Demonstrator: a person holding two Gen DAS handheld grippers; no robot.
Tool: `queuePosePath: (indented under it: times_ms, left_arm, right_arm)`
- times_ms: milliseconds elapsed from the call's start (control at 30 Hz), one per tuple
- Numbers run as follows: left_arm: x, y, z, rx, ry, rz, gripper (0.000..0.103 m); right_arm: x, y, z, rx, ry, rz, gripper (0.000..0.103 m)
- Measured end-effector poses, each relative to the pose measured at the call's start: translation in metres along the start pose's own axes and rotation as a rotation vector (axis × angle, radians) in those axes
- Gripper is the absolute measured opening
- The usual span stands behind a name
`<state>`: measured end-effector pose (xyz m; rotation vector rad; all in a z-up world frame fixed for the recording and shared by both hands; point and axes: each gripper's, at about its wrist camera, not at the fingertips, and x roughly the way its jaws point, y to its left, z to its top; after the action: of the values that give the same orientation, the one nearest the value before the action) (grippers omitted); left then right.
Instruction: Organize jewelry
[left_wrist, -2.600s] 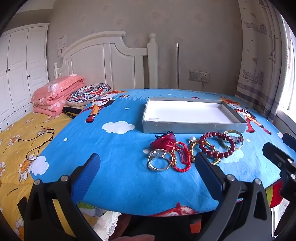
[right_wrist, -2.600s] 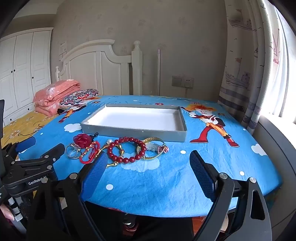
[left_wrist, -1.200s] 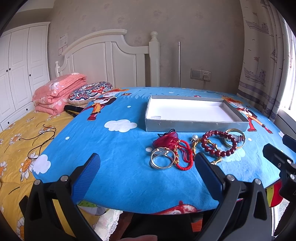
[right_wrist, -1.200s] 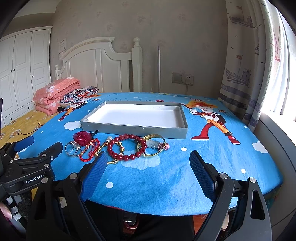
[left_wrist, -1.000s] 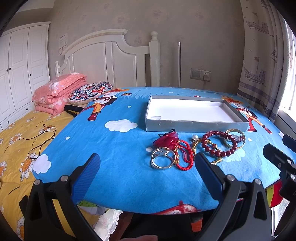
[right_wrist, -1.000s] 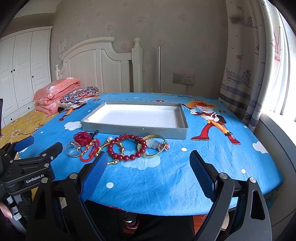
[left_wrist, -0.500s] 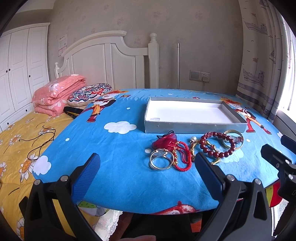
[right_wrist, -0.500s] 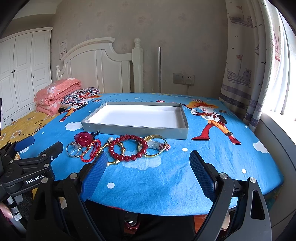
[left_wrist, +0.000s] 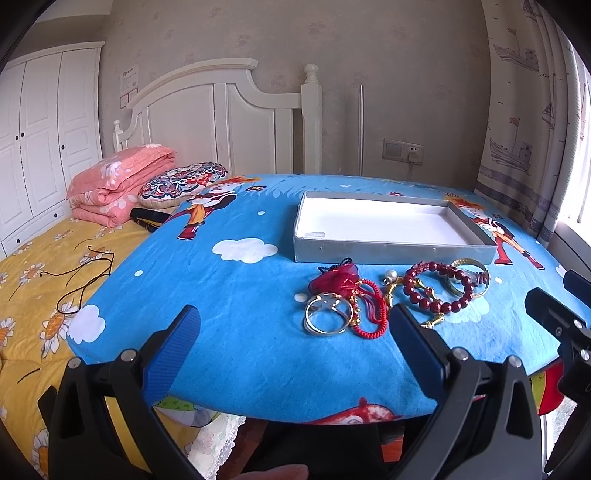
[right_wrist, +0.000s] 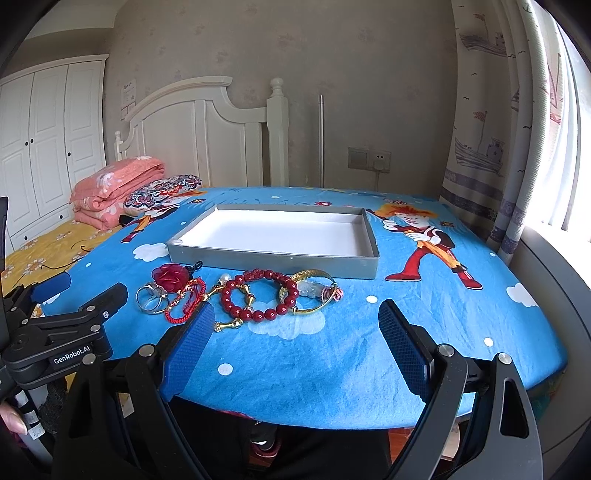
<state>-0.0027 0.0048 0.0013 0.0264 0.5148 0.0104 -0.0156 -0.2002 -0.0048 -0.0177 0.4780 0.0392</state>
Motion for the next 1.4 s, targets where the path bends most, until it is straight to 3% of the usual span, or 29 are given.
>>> queuePosePath:
  times_ms: [433,900,1200,1400]
  left_arm:
    - [-0.001,0.006,-0.001,-0.028,0.002,0.004,0.099]
    - [0.0,0.002,-0.002,-0.001,0.011,-0.047,0.099]
    - [0.021,0.009,-0.003,-0.011,0.065,-0.059,0.099]
    - [0.051,0.007,0.01,-0.01,0.086,-0.081,0.099]
  right_arm:
    - [-0.002,0.002,0.001,0.001,-0.002,0.008,0.085]
    - [-0.003,-0.002,0.0,0.023,-0.01,0.029,0.085]
    - [0.011,-0.003,0.003,-0.01,-0.037,-0.01,0.085]
    - [0.04,-0.006,0.008,0.022,0.01,-0.008,0.085]
